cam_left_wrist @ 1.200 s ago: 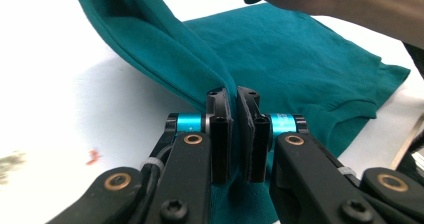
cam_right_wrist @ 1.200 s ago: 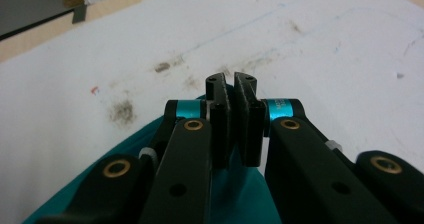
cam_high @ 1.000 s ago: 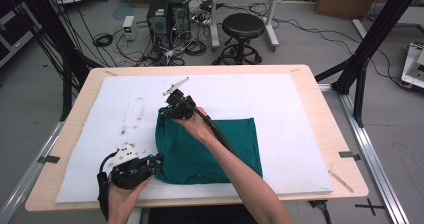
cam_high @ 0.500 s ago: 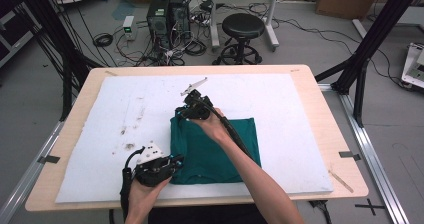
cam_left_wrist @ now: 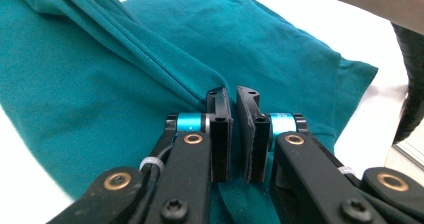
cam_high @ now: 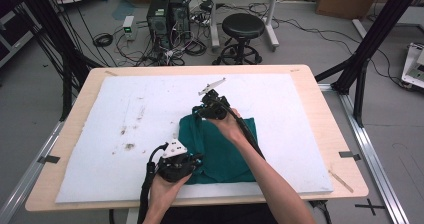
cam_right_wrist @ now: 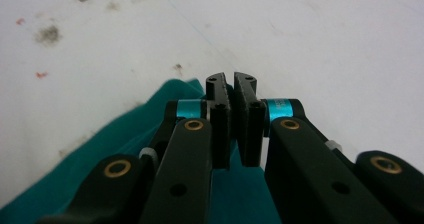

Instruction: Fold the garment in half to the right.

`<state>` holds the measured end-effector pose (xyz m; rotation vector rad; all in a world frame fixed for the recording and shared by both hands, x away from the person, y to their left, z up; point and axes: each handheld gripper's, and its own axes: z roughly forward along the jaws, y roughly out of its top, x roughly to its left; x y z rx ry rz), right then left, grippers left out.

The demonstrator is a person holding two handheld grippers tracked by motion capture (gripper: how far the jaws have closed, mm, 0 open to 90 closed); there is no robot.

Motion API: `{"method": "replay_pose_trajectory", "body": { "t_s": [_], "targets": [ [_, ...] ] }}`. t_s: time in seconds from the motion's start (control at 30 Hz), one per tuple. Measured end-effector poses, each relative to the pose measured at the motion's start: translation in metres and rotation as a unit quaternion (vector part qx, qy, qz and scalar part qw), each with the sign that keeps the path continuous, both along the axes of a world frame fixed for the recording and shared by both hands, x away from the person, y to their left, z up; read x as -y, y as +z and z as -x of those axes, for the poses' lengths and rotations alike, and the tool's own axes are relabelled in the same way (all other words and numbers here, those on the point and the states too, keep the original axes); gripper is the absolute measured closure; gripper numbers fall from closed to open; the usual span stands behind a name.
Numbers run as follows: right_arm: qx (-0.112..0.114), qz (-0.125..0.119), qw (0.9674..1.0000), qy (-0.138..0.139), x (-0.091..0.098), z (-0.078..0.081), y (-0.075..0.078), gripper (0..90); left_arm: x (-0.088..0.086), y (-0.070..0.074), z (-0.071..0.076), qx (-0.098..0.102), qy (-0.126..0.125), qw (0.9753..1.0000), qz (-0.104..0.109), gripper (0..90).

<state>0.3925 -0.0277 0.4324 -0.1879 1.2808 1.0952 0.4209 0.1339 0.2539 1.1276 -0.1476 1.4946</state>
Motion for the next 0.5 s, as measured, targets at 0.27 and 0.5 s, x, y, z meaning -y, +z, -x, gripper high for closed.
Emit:
{"method": "replay_pose_trajectory", "body": {
  "t_s": [0.27,0.5],
  "targets": [
    [-0.005,-0.012,0.9999,0.005,0.018,-0.003,0.000,86.9,0.013,0.004,-0.001,-0.004,0.004,1.0000,-0.008,84.3],
    [0.002,-0.017,0.9999,0.002,0.034,0.001,-0.001,86.9,0.031,0.007,-0.001,-0.003,0.010,0.9997,-0.022,84.3]
  ]
}}
